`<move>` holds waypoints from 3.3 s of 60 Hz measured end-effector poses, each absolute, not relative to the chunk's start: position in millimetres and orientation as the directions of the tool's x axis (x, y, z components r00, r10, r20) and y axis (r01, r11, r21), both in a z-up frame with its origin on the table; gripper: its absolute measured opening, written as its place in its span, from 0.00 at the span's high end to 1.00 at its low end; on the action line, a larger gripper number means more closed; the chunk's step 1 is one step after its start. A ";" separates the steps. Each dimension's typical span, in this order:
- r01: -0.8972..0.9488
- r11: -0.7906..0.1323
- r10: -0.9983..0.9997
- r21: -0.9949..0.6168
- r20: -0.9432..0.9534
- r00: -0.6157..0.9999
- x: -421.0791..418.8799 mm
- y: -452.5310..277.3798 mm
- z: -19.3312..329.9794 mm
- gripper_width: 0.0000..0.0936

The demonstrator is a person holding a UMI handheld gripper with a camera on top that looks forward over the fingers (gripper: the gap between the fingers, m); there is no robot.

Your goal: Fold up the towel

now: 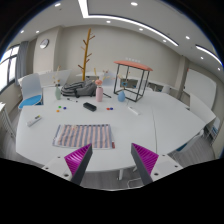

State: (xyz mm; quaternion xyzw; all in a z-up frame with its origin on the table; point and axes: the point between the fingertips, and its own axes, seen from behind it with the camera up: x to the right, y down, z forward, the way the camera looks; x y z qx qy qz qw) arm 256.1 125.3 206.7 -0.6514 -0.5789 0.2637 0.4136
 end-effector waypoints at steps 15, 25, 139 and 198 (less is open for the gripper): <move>0.552 0.037 0.990 -0.833 0.104 0.091 252.4 59.8 191.6 0.09; 0.544 0.075 0.996 -0.836 0.094 0.007 238.7 -17.3 185.5 0.09; 0.576 -0.150 0.989 -0.803 -0.121 0.088 1.3 -72.3 106.2 0.98; 0.623 -0.086 0.982 -0.777 0.040 0.186 217.6 -60.0 254.3 0.09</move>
